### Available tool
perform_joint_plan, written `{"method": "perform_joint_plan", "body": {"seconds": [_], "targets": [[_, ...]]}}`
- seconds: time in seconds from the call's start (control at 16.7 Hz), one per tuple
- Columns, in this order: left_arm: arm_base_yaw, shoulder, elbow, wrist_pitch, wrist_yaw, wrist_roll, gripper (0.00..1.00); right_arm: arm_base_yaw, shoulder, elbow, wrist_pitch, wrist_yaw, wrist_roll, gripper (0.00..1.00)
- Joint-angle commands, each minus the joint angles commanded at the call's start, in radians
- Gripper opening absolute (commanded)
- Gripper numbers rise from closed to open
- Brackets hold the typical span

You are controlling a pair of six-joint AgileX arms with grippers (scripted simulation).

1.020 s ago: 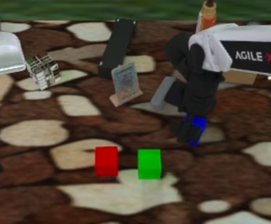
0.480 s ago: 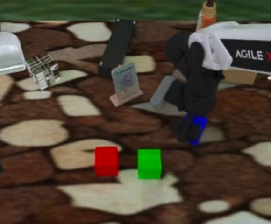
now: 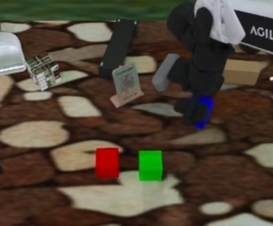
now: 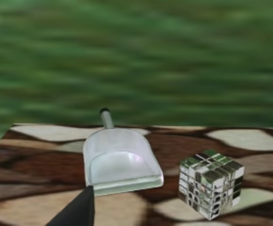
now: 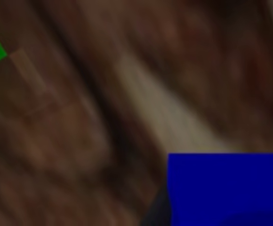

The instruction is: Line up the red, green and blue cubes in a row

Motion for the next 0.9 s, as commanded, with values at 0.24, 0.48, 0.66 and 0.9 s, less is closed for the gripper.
{"method": "perform_joint_plan", "body": {"seconds": [0.24,0.48,0.66,0.9], "targets": [[0.0,0.0,0.0,0.0,0.0,0.0,1.0,-0.005,0.003,-0.001,0.001,0.0,0.002,0.0],[0.0,0.0,0.0,0.0,0.0,0.0,1.0,0.031,-0.061,-0.074,0.012,-0.003,-0.072,0.0],[0.0,0.0,0.0,0.0,0.0,0.0,1.0,0.086,-0.165,-0.208,0.032,-0.005,-0.214,0.0],[0.0,0.0,0.0,0.0,0.0,0.0,1.0,0.141,-0.268,-0.325,0.05,-0.008,-0.332,0.0]]}}
